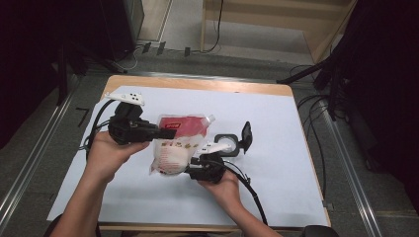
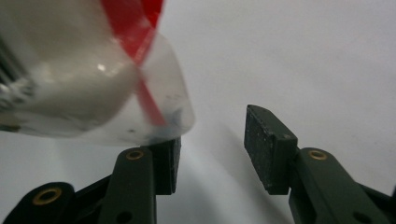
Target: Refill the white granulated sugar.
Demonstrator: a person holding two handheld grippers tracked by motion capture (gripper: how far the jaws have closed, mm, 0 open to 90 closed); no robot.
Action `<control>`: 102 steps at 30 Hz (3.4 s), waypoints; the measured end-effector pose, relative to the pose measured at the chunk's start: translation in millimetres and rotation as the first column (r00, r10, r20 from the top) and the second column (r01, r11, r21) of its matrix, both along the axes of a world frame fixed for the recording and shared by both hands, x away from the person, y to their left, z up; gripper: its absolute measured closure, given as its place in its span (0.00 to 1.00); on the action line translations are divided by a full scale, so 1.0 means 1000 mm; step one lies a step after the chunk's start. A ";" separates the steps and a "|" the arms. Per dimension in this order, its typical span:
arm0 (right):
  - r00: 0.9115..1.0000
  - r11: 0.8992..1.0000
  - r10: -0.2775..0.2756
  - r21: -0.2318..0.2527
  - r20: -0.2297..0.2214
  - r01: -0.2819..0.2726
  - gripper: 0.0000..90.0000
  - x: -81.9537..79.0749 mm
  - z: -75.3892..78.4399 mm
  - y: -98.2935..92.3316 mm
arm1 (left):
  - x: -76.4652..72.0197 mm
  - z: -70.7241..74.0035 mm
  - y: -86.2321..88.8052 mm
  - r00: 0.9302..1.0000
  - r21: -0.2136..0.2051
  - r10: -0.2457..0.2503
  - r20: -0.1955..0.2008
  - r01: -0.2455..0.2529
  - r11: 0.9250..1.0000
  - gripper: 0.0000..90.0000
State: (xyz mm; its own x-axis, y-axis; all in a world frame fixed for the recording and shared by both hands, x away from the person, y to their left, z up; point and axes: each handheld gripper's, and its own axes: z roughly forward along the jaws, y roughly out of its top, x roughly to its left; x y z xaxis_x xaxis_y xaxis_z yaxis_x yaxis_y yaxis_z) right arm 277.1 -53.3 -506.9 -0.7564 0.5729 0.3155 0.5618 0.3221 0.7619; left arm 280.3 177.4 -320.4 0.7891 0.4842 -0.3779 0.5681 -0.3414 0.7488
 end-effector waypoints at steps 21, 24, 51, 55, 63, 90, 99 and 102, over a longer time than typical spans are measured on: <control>0.974 0.992 0.117 -0.062 0.193 -0.107 0.67 -0.023 0.005 0.010 | 0.008 -0.006 -0.010 0.997 0.044 0.079 -0.010 -0.078 0.996 1.00; 0.972 0.992 0.117 -0.079 0.205 -0.103 0.65 -0.027 0.006 0.014 | 0.011 -0.009 -0.013 0.997 0.048 0.076 -0.020 -0.075 0.996 0.99; 0.966 0.982 0.169 -0.122 0.196 -0.147 0.65 -0.034 0.012 0.014 | 0.018 -0.022 -0.037 1.000 0.118 -0.006 0.017 0.004 0.993 0.90; 0.969 0.983 0.172 -0.099 0.175 -0.157 0.66 -0.033 0.014 0.014 | 0.018 -0.024 -0.038 0.999 0.129 -0.003 0.047 -0.003 0.992 0.89; 0.967 0.978 0.198 -0.104 0.159 -0.183 0.65 -0.038 0.019 0.016 | 0.021 -0.035 -0.039 0.999 0.131 0.010 0.050 -0.017 0.991 0.84; 0.971 0.977 0.212 -0.037 0.107 -0.209 0.68 -0.047 0.030 0.019 | 0.025 -0.056 -0.064 0.993 0.048 0.031 -0.116 -0.026 0.999 0.84; 0.972 0.978 0.200 -0.088 0.122 -0.190 0.67 -0.051 0.028 0.025 | 0.025 -0.059 -0.075 0.989 0.077 0.018 -0.147 -0.007 0.997 0.81; 0.971 0.977 0.204 -0.083 0.120 -0.195 0.67 -0.049 0.026 0.025 | 0.027 -0.060 -0.077 0.989 0.073 0.007 -0.150 0.004 0.997 0.80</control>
State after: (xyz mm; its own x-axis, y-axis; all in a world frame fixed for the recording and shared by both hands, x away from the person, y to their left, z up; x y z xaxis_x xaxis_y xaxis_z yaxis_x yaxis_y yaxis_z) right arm 228.2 -28.6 -480.5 -0.8892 0.4233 0.1735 0.3805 0.4736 0.7943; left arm 307.5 100.6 -380.2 0.7252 0.5163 -0.4555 0.6728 -0.3910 0.6281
